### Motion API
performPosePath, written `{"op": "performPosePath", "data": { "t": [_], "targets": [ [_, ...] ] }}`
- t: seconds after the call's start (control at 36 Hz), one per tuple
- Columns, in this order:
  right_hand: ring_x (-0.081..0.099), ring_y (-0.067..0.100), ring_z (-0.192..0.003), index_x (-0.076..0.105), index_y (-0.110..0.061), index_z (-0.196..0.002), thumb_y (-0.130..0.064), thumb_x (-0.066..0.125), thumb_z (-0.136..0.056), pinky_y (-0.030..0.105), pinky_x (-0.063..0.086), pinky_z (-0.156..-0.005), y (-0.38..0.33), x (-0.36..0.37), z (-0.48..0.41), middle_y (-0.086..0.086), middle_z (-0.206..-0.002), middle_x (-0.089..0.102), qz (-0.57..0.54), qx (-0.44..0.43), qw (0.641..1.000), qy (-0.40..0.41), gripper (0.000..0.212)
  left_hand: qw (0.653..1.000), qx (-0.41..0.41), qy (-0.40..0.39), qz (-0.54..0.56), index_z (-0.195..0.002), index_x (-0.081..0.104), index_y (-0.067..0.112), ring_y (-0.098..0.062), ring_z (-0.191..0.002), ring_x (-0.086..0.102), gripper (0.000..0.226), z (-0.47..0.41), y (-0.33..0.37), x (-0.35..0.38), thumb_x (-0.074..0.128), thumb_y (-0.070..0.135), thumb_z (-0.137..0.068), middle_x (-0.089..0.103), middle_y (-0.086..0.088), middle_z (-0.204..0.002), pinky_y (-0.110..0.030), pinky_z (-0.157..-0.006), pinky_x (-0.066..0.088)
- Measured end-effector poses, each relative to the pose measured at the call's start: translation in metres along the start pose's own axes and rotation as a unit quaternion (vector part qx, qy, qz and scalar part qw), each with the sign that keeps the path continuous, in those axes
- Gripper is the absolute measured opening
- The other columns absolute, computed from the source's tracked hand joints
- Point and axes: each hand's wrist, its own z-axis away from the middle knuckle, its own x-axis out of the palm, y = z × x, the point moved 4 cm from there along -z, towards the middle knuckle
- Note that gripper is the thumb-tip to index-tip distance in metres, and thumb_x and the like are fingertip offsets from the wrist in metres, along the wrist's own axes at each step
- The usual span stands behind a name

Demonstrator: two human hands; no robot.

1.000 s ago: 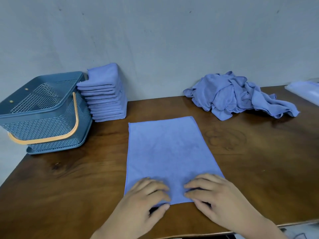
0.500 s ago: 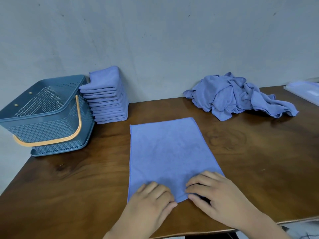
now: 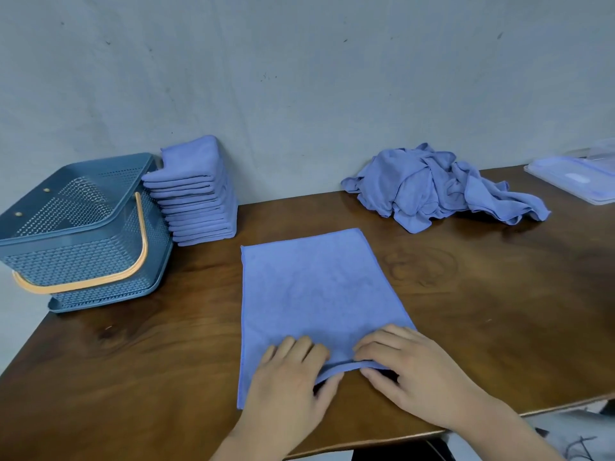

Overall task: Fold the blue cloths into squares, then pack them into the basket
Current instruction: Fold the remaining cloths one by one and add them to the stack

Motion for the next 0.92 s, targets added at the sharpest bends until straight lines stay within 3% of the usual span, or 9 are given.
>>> {"op": "performPosePath", "data": {
  "t": [0.08,0.22,0.33,0.42,0.5,0.58,0.69,0.83,0.92],
  "targets": [
    [0.054,-0.007,-0.124,0.065,-0.041,-0.127,-0.040,0.064,-0.100,0.017,0.041,-0.104,0.020,-0.010,0.008,-0.030,-0.131,0.058,-0.015,0.043,0.999,0.013,0.027,1.000,-0.003,-0.003,0.006,-0.099,0.064,0.037,-0.015,-0.089,0.059,0.014,0.011,-0.018,-0.010,0.063,0.050,-0.094,0.057,0.016,-0.099,-0.032,-0.076,0.046],
    [0.061,-0.005,-0.122,0.072,-0.044,-0.119,-0.006,0.076,-0.092,0.013,0.044,-0.101,0.046,-0.022,0.023,-0.033,-0.129,0.064,-0.141,0.182,0.971,0.058,0.048,0.996,-0.047,-0.011,0.069,-0.108,0.071,0.040,-0.005,-0.101,0.065,0.022,0.035,-0.079,-0.027,0.061,0.038,-0.088,0.063,0.025,-0.114,-0.026,-0.084,0.044],
    [0.071,0.010,-0.088,0.074,-0.048,-0.114,-0.025,0.070,-0.101,0.031,0.054,-0.083,0.046,-0.030,0.022,-0.022,-0.110,0.075,-0.228,0.260,0.933,0.098,0.026,0.956,-0.152,-0.018,0.251,-0.109,0.075,0.049,-0.002,-0.106,0.070,0.017,0.042,-0.097,-0.050,0.074,0.036,-0.099,0.074,0.022,-0.113,-0.020,-0.092,0.049],
    [0.072,0.013,-0.095,0.079,-0.038,-0.111,-0.024,0.070,-0.101,0.033,0.054,-0.087,0.039,-0.035,0.020,-0.011,-0.106,0.078,-0.307,0.267,0.907,0.110,0.019,0.917,-0.233,-0.015,0.324,-0.103,0.078,0.048,-0.001,-0.102,0.072,0.019,0.041,-0.094,-0.059,0.073,0.035,-0.090,0.078,0.018,-0.107,-0.014,-0.087,0.050],
    [0.072,0.011,-0.103,0.081,-0.036,-0.107,-0.019,0.071,-0.099,0.023,0.052,-0.090,0.034,-0.041,0.018,-0.009,-0.108,0.079,-0.348,0.261,0.893,0.120,0.021,0.905,-0.253,-0.020,0.342,-0.104,0.079,0.046,-0.003,-0.100,0.071,0.019,0.039,-0.090,-0.060,0.071,0.034,-0.091,0.078,0.013,-0.104,-0.012,-0.086,0.048],
    [0.073,0.014,-0.105,0.081,-0.033,-0.108,-0.017,0.070,-0.099,0.028,0.053,-0.094,0.033,-0.043,0.013,-0.005,-0.108,0.080,-0.372,0.255,0.883,0.130,0.022,0.900,-0.251,0.007,0.355,-0.102,0.079,0.041,-0.007,-0.094,0.071,0.018,0.034,-0.090,-0.065,0.068,0.031,-0.093,0.078,0.007,-0.100,-0.012,-0.083,0.047],
    [0.074,0.021,-0.108,0.083,-0.024,-0.109,-0.012,0.067,-0.099,0.030,0.055,-0.096,0.033,-0.049,-0.002,0.003,-0.110,0.080,-0.422,0.235,0.861,0.163,0.023,0.891,-0.233,0.054,0.387,-0.106,0.080,0.030,-0.012,-0.093,0.073,0.012,0.019,-0.095,-0.075,0.069,0.029,-0.101,0.079,-0.002,-0.101,-0.018,-0.084,0.051],
    [0.074,0.023,-0.109,0.081,-0.017,-0.111,-0.014,0.063,-0.101,0.036,0.058,-0.096,0.045,-0.057,-0.037,0.006,-0.111,0.079,-0.437,0.227,0.855,0.163,0.020,0.869,-0.220,0.085,0.435,-0.104,0.078,0.012,-0.031,-0.082,0.065,0.039,-0.013,-0.112,-0.077,0.064,0.048,-0.096,0.072,-0.007,-0.087,-0.034,-0.074,0.046],
    [0.074,0.025,-0.109,0.080,-0.018,-0.111,-0.018,0.065,-0.102,0.044,0.057,-0.098,0.060,-0.062,-0.067,0.005,-0.110,0.079,-0.437,0.240,0.850,0.170,0.018,0.841,-0.237,0.108,0.474,-0.097,0.076,0.006,-0.024,-0.082,0.062,0.046,-0.043,-0.129,-0.075,0.065,0.051,-0.094,0.066,-0.014,-0.086,-0.034,-0.075,0.044]
  ]
}}
